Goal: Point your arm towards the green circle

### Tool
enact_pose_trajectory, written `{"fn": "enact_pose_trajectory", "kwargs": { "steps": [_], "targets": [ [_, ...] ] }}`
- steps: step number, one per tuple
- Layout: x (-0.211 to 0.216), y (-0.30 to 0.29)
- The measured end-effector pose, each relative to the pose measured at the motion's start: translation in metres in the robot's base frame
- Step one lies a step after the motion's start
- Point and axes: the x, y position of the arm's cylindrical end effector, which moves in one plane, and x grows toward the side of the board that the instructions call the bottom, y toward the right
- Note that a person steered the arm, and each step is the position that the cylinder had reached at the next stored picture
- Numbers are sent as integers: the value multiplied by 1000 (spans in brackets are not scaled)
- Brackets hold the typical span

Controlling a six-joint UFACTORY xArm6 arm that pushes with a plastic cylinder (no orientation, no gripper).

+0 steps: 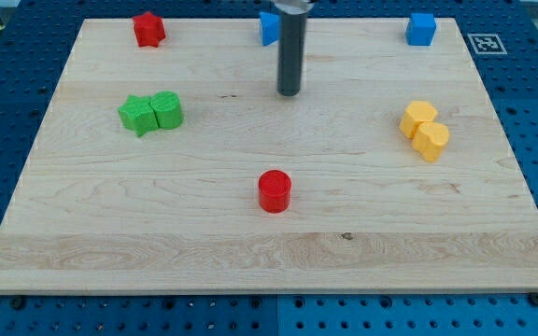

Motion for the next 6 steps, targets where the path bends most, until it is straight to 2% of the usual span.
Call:
{"fn": "enact_pose_trajectory", "kwargs": {
  "steps": [1,4,6],
  "targets": [
    [-3,-43],
    [-5,-98],
    [-5,-169]
  ]
}}
